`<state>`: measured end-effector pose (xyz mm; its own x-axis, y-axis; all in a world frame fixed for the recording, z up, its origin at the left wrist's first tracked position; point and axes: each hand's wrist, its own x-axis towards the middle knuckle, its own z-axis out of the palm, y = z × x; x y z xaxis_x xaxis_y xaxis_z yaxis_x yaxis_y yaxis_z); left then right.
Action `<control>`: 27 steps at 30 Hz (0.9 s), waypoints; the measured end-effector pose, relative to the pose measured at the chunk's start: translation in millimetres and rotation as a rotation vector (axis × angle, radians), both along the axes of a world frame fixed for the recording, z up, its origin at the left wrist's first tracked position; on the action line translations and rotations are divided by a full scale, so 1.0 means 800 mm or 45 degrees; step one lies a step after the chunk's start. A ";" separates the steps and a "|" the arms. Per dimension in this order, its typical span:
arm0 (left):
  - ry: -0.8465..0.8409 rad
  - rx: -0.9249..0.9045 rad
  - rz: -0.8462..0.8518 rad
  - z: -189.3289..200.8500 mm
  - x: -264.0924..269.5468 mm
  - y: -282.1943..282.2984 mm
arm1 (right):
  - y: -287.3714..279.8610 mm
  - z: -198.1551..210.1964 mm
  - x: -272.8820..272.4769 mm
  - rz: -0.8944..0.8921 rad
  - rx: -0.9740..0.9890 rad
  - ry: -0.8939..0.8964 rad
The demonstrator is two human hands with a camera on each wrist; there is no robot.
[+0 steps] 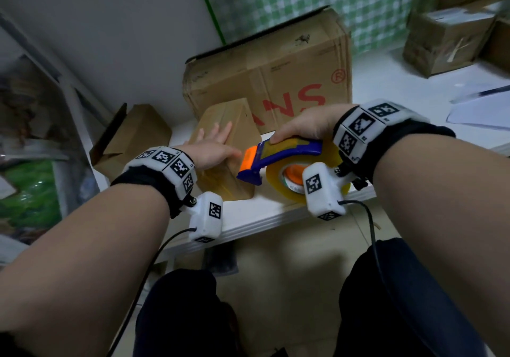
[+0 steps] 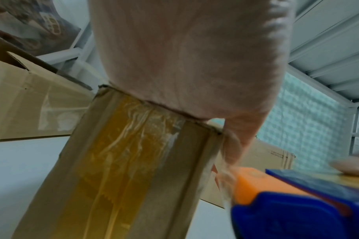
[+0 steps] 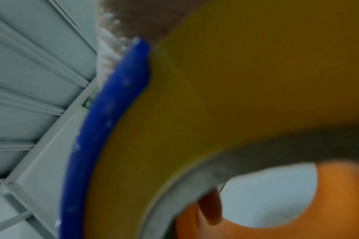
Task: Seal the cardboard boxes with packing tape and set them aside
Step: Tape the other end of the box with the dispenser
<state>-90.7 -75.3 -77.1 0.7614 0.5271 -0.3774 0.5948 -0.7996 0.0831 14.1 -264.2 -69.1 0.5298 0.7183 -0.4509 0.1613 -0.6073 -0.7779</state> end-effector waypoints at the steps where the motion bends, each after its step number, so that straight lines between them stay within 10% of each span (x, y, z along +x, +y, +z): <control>1: -0.003 0.003 0.003 0.000 0.000 0.000 | 0.004 0.004 -0.001 0.014 -0.006 -0.002; 27: 0.000 0.065 0.046 -0.007 0.009 0.000 | 0.030 -0.001 -0.003 0.009 -0.337 -0.351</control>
